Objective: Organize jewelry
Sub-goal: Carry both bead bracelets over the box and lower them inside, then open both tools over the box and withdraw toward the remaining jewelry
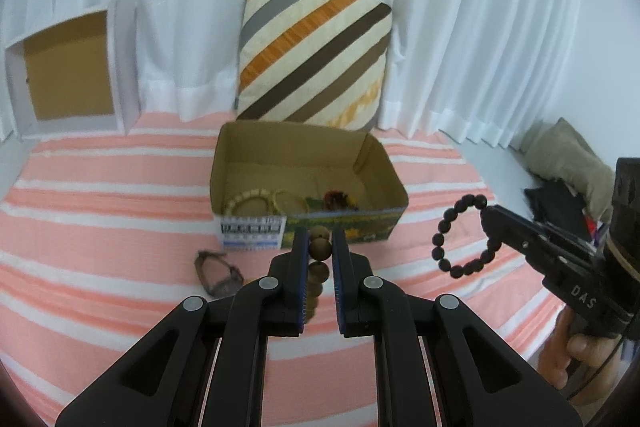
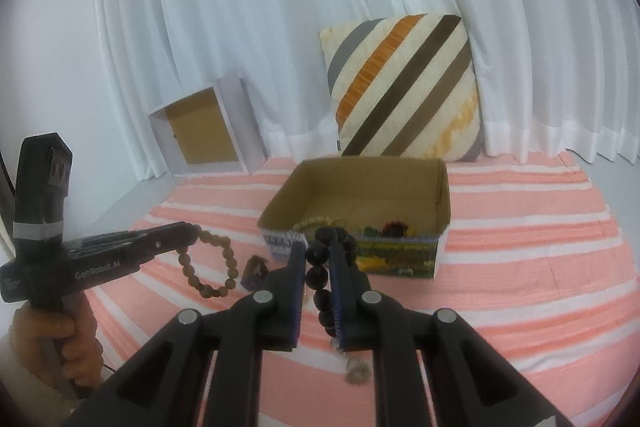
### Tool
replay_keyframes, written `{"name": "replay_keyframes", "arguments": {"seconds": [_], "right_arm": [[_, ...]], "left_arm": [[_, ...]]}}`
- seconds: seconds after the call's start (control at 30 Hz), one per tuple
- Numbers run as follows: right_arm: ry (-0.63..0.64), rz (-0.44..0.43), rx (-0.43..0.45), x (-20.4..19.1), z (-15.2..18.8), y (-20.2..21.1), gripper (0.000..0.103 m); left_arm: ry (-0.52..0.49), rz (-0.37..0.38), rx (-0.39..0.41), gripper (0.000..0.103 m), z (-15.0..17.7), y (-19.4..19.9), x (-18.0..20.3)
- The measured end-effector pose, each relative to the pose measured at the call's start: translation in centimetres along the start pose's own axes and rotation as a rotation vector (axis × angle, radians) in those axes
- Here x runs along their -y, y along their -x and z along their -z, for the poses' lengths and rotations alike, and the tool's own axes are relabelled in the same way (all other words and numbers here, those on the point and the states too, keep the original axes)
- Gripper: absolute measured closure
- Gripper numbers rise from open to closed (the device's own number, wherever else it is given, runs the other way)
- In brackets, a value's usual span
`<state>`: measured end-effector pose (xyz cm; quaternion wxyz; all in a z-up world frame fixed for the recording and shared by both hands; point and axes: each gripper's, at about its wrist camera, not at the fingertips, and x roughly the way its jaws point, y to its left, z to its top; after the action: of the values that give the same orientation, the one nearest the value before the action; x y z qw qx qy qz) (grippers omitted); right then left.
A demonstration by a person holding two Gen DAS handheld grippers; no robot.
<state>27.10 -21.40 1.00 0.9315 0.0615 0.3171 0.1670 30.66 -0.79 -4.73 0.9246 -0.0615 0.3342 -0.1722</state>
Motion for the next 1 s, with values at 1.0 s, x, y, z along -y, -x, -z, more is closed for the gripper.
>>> {"name": "replay_keyframes", "arguments": {"seconds": [1.0], "right_arm": [[0.047,0.127,-0.153,6.9,-8.0,-18.9,0.091]], "left_arm": [[0.011,-0.117,-0.119,0.094,-7.0,-16.6,-4.3]]}}
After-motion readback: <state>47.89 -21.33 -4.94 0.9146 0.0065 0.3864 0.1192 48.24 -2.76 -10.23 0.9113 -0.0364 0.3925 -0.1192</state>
